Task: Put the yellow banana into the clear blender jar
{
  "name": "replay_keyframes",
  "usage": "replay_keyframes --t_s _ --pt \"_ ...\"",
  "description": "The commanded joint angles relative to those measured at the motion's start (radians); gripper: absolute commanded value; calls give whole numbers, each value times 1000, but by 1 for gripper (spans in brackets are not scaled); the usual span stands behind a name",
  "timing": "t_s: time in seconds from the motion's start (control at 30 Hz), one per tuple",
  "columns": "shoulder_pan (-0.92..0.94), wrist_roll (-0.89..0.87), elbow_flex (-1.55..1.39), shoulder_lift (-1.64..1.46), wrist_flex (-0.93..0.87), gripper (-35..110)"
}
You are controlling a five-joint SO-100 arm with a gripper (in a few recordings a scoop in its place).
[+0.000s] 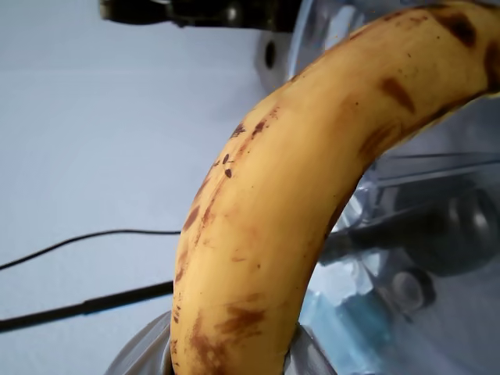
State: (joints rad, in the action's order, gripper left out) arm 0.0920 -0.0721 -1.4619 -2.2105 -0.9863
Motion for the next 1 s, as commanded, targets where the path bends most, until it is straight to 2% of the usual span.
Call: replay_keyframes --t_s 0.0,0.43,0.73,0.87,0.97 --pt "15 -8 -23 -6 49 11" --pt "29 -5 -121 6 67 19" --pt "-25 2 -107 -167 60 20" --pt "-123 -3 -118 -290 -37 19" --pt "-244 0 -147 -353 -178 6"
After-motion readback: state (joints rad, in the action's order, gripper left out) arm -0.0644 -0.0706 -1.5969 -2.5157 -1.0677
